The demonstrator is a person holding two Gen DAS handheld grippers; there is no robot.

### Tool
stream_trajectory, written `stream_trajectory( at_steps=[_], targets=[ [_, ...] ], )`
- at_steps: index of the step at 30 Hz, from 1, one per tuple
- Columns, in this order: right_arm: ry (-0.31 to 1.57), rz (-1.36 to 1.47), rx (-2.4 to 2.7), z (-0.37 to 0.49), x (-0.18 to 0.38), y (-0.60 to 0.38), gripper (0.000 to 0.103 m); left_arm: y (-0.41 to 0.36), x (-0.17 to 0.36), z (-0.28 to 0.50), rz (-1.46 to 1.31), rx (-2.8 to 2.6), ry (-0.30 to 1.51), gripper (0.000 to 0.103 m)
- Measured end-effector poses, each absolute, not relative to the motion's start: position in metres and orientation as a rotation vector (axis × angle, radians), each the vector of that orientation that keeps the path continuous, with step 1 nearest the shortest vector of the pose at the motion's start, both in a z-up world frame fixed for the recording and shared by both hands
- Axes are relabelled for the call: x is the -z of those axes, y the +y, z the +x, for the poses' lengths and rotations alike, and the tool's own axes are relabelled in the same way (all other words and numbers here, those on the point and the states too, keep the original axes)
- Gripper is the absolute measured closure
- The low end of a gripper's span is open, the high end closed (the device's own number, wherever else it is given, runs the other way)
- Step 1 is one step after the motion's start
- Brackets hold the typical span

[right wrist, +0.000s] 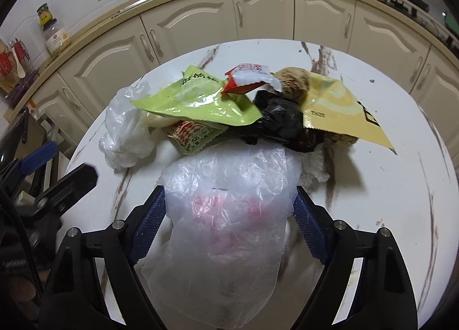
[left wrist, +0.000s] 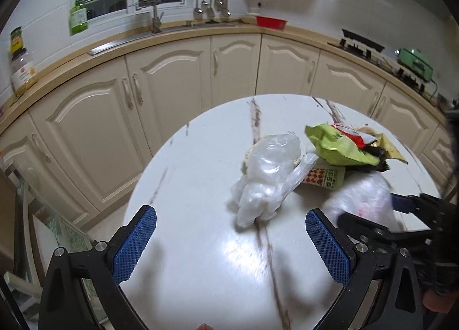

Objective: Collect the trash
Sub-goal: 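Grasp a clear plastic bag with the left tool while the right tool grasps another bag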

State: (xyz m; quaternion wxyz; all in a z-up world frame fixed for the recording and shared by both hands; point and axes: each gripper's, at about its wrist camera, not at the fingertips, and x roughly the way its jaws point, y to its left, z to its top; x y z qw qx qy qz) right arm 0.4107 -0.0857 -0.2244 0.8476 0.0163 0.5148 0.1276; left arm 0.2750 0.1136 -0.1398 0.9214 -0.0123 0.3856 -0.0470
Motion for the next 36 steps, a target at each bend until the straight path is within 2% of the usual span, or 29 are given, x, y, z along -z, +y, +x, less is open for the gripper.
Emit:
stream_trajectory(
  at_steps=[6,7,9,10,11,12,23,36],
  targets=[
    [1.091,0.061,-0.268,0.409,0.222,-0.11,0.019,0.105,0.152,0.328,-0.028,0.108,0.832,0.001],
    [1.091,0.065,-0.271,0.409,0.222,-0.112,0.019,0.104,0.155,0.333,-0.03,0.11,0.839,0.004],
    [1.093,0.081,-0.282,0.408,0.222,-0.117,0.019,0.101,0.161,0.347,-0.027,0.11,0.861,0.017],
    [1.091,0.083,-0.286,0.407,0.222,-0.118,0.019,0.1,0.164,0.354,-0.032,0.117,0.874,0.036],
    [1.091,0.086,-0.292,0.406,0.221,-0.12,0.019,0.1,0.167,0.36,-0.042,0.123,0.883,0.059],
    [1.09,0.096,-0.302,0.404,0.221,-0.121,0.02,0.102,0.168,0.366,-0.058,0.129,0.891,0.067],
    [1.062,0.149,-0.345,0.38,0.209,-0.138,0.02,0.119,0.166,0.351,-0.111,0.14,0.853,0.067],
    [0.937,0.172,-0.369,0.33,0.164,-0.162,0.02,0.082,0.142,0.291,-0.082,0.189,0.781,0.067]
  ],
)
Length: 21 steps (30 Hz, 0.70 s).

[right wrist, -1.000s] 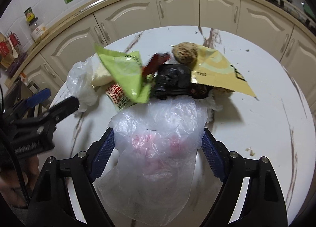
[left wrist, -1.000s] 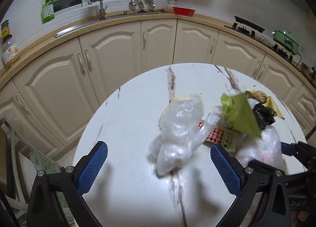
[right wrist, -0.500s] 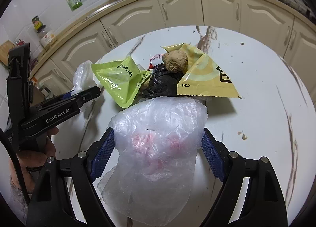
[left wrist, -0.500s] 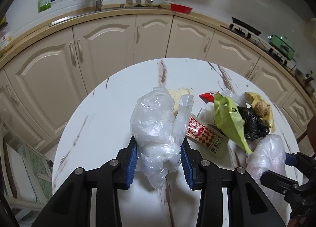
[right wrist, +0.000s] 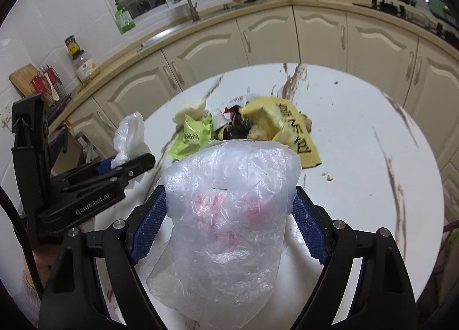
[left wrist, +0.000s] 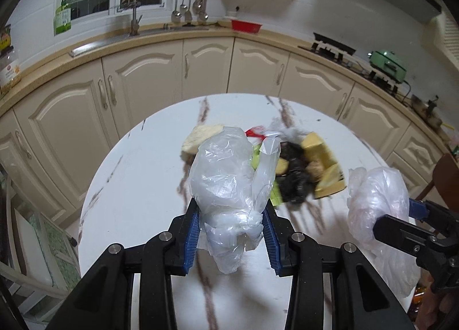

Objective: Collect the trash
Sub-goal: 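Grasp a clear plastic bag with the left tool while the right tool grasps another bag, then carry both plastic bags to the blue bin and open both tools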

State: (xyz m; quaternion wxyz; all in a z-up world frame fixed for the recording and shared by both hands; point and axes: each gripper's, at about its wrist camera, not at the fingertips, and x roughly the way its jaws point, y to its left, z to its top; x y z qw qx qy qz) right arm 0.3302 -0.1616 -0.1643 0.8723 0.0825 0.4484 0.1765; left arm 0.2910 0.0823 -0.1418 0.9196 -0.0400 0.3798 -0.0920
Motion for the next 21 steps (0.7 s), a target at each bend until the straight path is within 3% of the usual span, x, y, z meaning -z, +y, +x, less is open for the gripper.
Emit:
stream_trajectory(
  at_steps=[21],
  targets=[
    [0.669,0.285,-0.186,0.261,0.084,-0.305,0.02,-0.049,0.083,0.2,0.05,0.384,0.614,0.067]
  ],
)
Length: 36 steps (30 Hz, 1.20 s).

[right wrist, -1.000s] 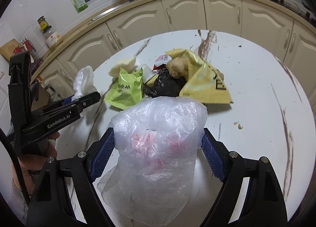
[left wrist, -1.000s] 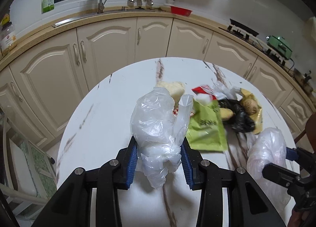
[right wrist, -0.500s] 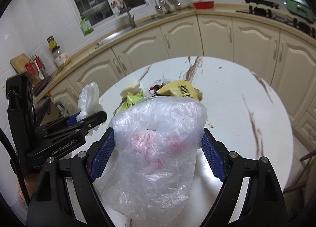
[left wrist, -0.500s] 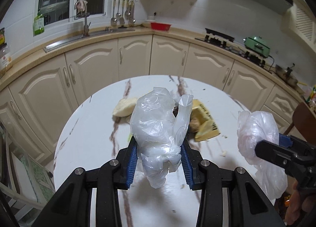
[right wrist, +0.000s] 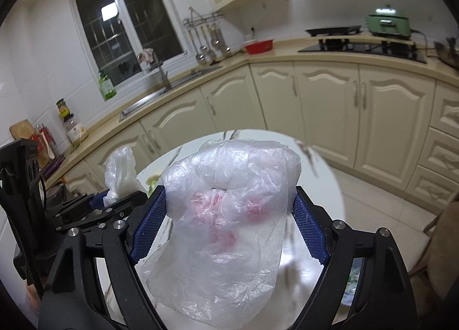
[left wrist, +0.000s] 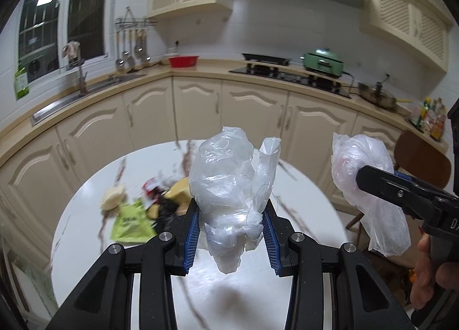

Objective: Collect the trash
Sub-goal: 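Carry both plastic bags to the blue bin and open both tools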

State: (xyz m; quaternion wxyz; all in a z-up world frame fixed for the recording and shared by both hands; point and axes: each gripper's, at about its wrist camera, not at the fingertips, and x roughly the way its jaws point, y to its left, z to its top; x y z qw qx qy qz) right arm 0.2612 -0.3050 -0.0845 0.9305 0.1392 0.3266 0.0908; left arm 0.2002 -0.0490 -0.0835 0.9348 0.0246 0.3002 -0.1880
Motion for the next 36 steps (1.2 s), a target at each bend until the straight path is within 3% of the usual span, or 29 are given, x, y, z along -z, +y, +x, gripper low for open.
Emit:
stream_trajectory(
  at_steps=[11,21,36],
  targets=[
    [0.662,0.361,0.11,0.228,0.099,-0.437,0.019,-0.19,0.091,0.207,0.133,0.647,0.647,0.067],
    [0.828,0.54,0.341,0.2,0.197,-0.56,0.019,-0.315,0.158,0.213,0.209,0.823,0.843,0.067],
    [1.06,0.735,0.354,0.218,0.346,-0.632,0.019,-0.405,0.265,0.301,0.298,0.756,1.201,0.065]
  ],
)
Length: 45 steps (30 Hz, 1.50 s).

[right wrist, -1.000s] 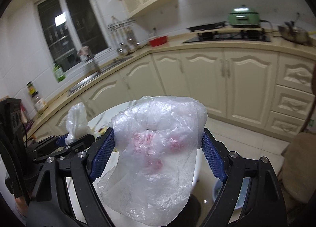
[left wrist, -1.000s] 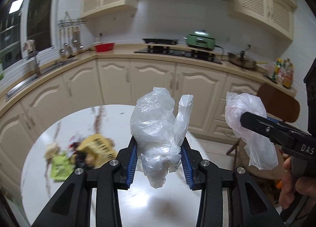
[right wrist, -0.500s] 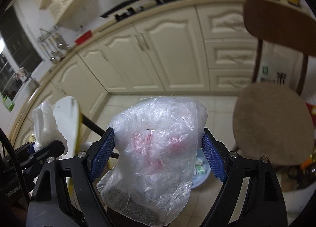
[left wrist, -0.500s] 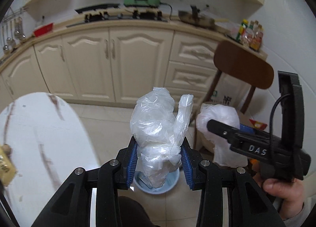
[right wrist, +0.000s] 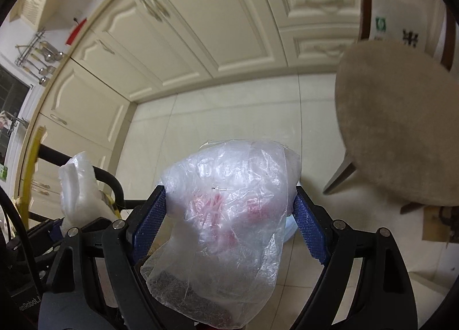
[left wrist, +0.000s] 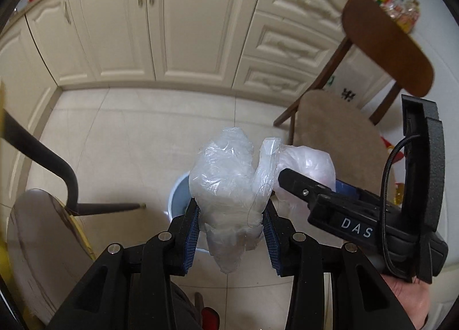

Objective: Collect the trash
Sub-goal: 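Carry both plastic bags to the blue bin and open both tools, then bring both open tools back over the table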

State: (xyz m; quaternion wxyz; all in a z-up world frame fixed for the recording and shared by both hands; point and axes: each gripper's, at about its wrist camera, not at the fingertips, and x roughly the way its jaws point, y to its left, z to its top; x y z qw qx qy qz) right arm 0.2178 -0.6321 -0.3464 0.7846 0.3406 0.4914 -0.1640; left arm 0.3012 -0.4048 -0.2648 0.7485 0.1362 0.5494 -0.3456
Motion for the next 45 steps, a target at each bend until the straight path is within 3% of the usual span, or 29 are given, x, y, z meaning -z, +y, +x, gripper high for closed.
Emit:
stream_trajectory(
  at_steps=[4,6,11,13,21,29,37,45],
  targets=[
    [1.095,0.775,0.347,0.226,0.372,-0.639,0.019,-0.425,0.281,0.325,0.318,0.733,1.254,0.064],
    [1.103,0.797,0.34,0.23,0.383,-0.643,0.018,-0.439,0.285,0.333,0.33,0.728,1.266,0.058],
    [1.132,0.856,0.343,0.235,0.407,-0.653,0.009,-0.479,0.3,0.359,0.37,0.701,1.275,0.021],
    [1.145,0.864,0.365,0.236,0.414,-0.655,0.002,-0.48,0.302,0.36,0.37,0.682,1.276,0.014],
    [1.147,0.885,0.396,0.231,0.417,-0.654,0.0,-0.482,0.294,0.342,0.412,0.638,1.219,0.008],
    [1.086,0.84,0.458,0.221,0.372,-0.65,0.0,-0.463,0.256,0.308,0.384,0.677,1.111,0.001],
    [0.922,0.753,0.478,0.206,0.273,-0.624,0.0,-0.395,0.182,0.267,0.294,0.716,0.946,0.001],
    [0.753,0.585,0.397,0.215,0.154,-0.547,0.0,-0.275,0.107,0.219,0.201,0.698,0.744,0.001]
  ],
)
